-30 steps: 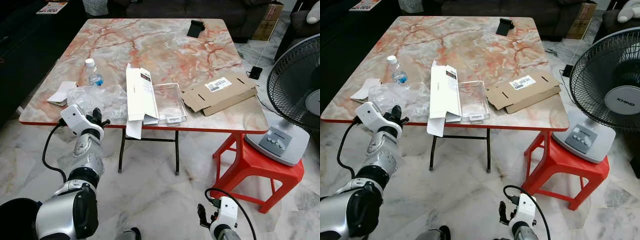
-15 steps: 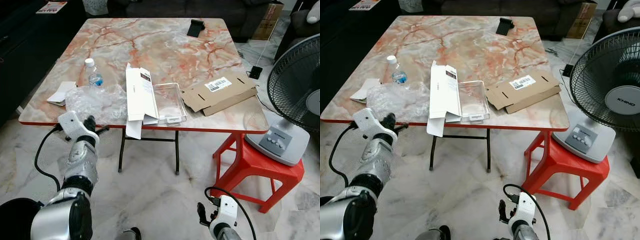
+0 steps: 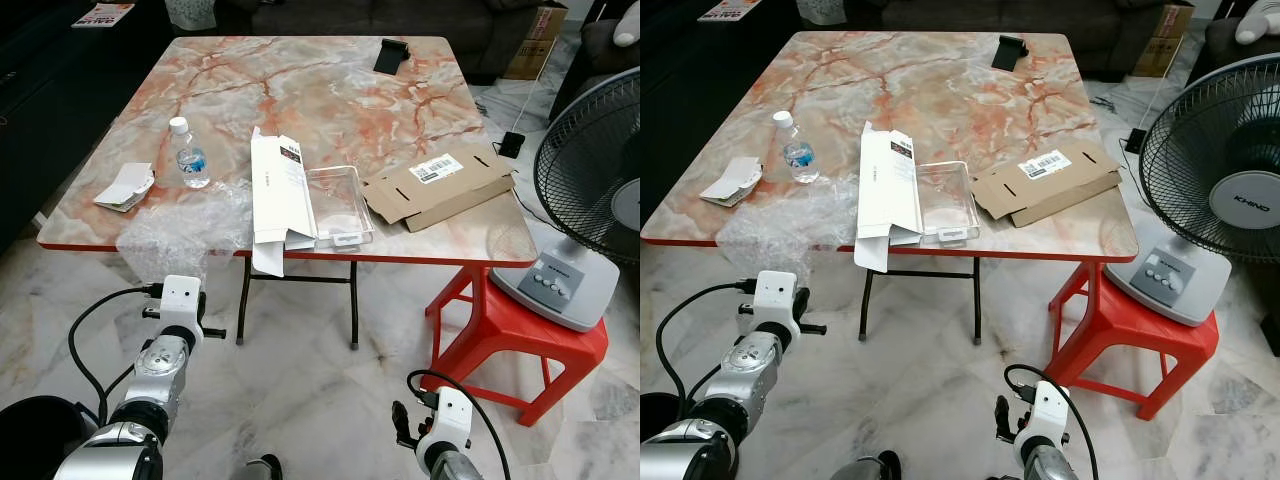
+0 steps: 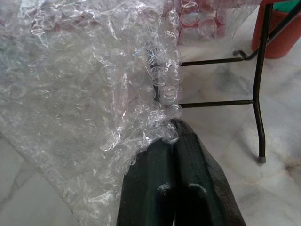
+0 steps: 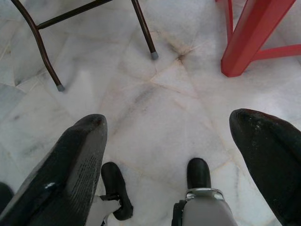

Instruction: Picking trash to rubbish bin

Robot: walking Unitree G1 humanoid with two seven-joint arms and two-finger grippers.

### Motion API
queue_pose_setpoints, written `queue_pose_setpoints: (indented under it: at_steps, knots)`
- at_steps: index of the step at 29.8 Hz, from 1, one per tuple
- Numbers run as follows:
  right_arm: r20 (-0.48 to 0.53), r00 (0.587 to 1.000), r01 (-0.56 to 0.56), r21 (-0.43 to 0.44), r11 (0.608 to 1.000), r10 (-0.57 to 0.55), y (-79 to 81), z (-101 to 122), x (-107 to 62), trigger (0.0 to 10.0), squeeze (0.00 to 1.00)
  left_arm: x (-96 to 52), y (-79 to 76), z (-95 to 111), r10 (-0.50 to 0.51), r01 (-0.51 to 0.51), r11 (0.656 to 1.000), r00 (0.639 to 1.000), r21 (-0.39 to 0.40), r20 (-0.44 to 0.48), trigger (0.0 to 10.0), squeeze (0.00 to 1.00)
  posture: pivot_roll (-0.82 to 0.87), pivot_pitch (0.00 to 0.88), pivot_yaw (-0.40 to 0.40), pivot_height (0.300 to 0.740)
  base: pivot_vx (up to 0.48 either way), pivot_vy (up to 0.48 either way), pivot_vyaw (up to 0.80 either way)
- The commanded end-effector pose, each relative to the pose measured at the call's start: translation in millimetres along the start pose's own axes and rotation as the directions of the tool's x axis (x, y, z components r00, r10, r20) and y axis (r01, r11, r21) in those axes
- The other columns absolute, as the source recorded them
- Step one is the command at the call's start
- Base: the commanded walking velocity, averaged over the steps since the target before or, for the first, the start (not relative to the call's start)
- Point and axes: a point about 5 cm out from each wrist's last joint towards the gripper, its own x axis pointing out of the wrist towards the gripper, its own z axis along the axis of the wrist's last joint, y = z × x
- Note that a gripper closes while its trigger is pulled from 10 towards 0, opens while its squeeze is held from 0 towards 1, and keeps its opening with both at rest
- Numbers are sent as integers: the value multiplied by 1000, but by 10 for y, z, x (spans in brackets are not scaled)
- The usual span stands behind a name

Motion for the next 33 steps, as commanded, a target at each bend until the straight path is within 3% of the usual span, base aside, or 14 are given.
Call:
queue_pose_setpoints:
  at_steps: [1,11,25,29,33]
  knots:
    - [-14,1000,7,13,1000,-7,-4,-30,-7,10000,0,-45,37,-106,7,-7,1000,999,-2,-42,10000,0,85,123,22,740,0,0,0]
    - [-19,1000,4,10,1000,-3,-7,-45,-12,10000,0,-124,31,-268,26,-25,1000,996,12,-87,10000,0,76,104,27,740,-264,0,0]
    - [-15,1000,-1,3,1000,1,-3,-31,-7,10000,0,-144,33,-301,33,-32,999,995,12,-90,10000,0,71,83,30,740,-340,0,0]
    - [-16,1000,0,3,1000,0,-9,-34,-9,10000,0,-147,22,-313,33,-31,999,995,25,-99,10000,0,70,80,31,740,0,0,0]
    - [-15,1000,4,0,1000,-4,-28,-34,-13,10000,0,-185,2,-400,33,-36,999,991,-22,-133,10000,0,60,84,27,740,0,0,0]
